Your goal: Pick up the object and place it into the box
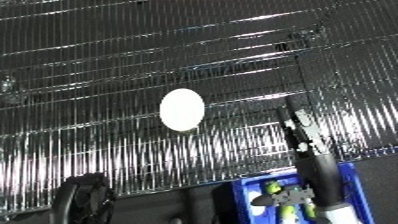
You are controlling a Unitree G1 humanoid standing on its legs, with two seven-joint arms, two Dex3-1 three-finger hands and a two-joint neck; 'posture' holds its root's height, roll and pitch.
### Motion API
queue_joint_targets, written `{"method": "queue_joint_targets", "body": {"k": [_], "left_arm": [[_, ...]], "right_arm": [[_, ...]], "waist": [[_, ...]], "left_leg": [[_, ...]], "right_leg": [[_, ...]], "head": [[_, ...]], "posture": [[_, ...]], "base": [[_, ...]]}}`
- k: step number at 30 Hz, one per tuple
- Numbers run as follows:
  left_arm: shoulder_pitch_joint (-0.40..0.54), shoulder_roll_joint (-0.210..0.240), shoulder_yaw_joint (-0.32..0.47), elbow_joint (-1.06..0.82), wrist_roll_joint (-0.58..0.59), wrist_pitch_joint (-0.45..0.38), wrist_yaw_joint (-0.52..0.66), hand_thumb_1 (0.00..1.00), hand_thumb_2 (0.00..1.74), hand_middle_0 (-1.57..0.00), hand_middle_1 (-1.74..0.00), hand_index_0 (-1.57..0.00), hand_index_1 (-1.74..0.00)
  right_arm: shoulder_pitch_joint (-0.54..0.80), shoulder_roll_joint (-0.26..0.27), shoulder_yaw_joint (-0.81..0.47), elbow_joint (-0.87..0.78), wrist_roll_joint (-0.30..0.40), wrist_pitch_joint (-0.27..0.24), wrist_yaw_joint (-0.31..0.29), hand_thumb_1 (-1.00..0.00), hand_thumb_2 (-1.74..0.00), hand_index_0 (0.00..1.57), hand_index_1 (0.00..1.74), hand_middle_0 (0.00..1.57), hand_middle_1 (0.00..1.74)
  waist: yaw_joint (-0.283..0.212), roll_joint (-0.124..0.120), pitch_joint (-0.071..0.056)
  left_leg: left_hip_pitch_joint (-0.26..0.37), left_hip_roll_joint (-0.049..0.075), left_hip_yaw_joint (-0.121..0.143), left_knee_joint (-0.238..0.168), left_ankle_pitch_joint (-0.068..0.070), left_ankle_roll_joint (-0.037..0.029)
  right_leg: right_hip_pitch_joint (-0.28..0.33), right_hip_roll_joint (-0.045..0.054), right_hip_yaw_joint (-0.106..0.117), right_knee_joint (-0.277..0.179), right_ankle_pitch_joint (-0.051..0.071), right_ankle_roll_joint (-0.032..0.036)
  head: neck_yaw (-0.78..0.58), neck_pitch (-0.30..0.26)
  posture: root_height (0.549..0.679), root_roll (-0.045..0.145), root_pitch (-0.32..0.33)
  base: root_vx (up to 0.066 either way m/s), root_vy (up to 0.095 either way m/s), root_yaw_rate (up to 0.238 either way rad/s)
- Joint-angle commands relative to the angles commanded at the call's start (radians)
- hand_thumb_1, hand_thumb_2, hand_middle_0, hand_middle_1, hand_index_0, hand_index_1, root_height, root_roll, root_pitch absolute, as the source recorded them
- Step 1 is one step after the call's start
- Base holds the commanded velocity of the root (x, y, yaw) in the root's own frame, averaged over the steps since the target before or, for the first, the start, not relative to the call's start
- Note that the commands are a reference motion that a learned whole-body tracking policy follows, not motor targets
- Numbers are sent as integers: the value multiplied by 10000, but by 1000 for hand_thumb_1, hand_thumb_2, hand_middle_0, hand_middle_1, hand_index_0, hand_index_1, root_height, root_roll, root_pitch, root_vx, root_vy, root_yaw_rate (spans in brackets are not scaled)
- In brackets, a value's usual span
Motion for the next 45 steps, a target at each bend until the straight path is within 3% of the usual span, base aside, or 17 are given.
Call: {"method": "queue_joint_targets", "body": {"k": [8, 18, 27, 35, 45], "left_arm": [[68, 231, 50, -331, 25, 207, 48, 1000, 1740, -1570, -1740, -1570, -1740], [93, 477, -3, -746, -32, 361, 133, 1000, 1740, -1570, -1740, -1570, -1740], [-103, 725, -270, -1192, -201, 382, 336, 1000, 1740, -1570, -1740, -1570, -1740], [-462, 935, -492, -1637, -368, 262, 725, 1000, 1740, -1570, -1740, -1570, -1740], [-807, 929, -798, -1831, -505, 80, 1028, 1000, 1740, -1570, -1740, -1570, -1740]], "right_arm": [[-525, -60, 191, 232, -454, 347, -246, 0, 0, 0, 0, 0, 0], [-1325, -120, 432, 657, -840, 608, -789, 0, 0, 0, 0, 0, 0], [-2403, -175, 732, 1089, -1155, 729, -1249, 0, 0, 0, 0, 0, 0], [-3465, -559, 953, 1590, -1158, 600, -1702, 0, 0, 0, 0, 0, 0], [-4699, -1029, 1191, 2258, -1019, 251, -1920, 0, 0, 0, 0, 0, 0]], "waist": [[327, 23, 145], [585, 196, 151], [711, 400, 151], [819, 586, 151], [971, 767, 151]], "left_leg": [[-291, -69, -46, 405, -54, 0], [-1032, -196, 7, 905, -183, 68], [-2154, -260, 84, 1490, -350, 152], [-3312, -268, 128, 1899, -463, 234], [-4284, -238, 135, 2348, -639, 345]], "right_leg": [[-267, -133, -184, 478, -97, 6], [-1151, -214, -282, 1024, -96, 3], [-2400, -194, -325, 1614, -109, -25], [-3579, -108, -376, 2094, -199, -45], [-4464, -51, -407, 2396, -282, -81]], "head": [[440, -72], [1116, 249], [1766, 1212], [2253, 2292], [2740, 3392]], "posture": [[618, 66, -32], [609, 63, -7], [597, 59, 48], [589, 54, 125], [580, 50, 191]], "base": [[57, 8, 173], [24, 35, 129], [-16, 37, 61], [-57, 25, 10], [-26, 19, -9]]}}
